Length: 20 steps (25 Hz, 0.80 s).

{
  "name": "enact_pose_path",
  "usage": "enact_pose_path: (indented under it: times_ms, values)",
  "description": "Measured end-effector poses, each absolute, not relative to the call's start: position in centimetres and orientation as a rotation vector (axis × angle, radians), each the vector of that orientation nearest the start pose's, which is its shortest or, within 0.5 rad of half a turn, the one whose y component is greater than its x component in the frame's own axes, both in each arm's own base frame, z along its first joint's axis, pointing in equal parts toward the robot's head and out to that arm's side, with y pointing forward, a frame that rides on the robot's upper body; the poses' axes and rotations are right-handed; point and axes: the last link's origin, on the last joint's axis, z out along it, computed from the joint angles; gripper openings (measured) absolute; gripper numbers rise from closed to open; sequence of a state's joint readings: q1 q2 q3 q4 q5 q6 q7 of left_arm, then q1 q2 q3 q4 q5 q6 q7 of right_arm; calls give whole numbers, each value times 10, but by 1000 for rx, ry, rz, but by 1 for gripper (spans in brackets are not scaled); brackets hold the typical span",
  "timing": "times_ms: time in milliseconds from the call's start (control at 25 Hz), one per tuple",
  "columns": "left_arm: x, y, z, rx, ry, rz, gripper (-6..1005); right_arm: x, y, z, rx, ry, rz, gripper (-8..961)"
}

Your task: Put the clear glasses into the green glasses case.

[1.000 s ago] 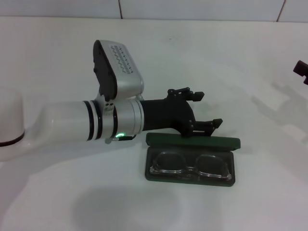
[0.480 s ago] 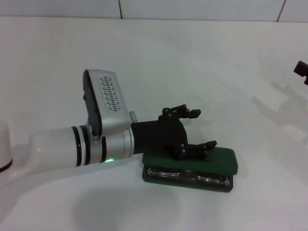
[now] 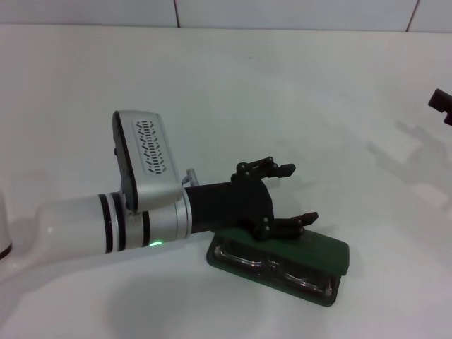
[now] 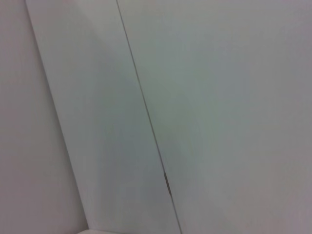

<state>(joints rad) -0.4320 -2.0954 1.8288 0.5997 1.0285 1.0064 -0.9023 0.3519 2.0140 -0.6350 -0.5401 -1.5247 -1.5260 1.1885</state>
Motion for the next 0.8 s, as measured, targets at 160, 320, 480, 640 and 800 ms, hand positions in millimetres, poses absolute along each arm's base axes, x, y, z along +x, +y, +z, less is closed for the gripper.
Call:
enact_pose_path:
  times_ms: [160,320,480,640,800]
  values:
    - [-219,295,-124,-2771,-167,-657,863,313,310,61,-2187,621,1017,771]
    - [-225,291,-126,-2770,-162,-640,863,313,309,60,-2186,624,1018,771]
    - [-227,288,-126,-2769,-163,-642,864,313,309,60,-2188,622,1019,771]
    - [-226,287,-122,-2757,-153,-682,865,312,309,60,-2193,617,1025,771]
    - [-223,286,-119,-2737,-153,-739,864,311,309,61,-2195,616,1028,771]
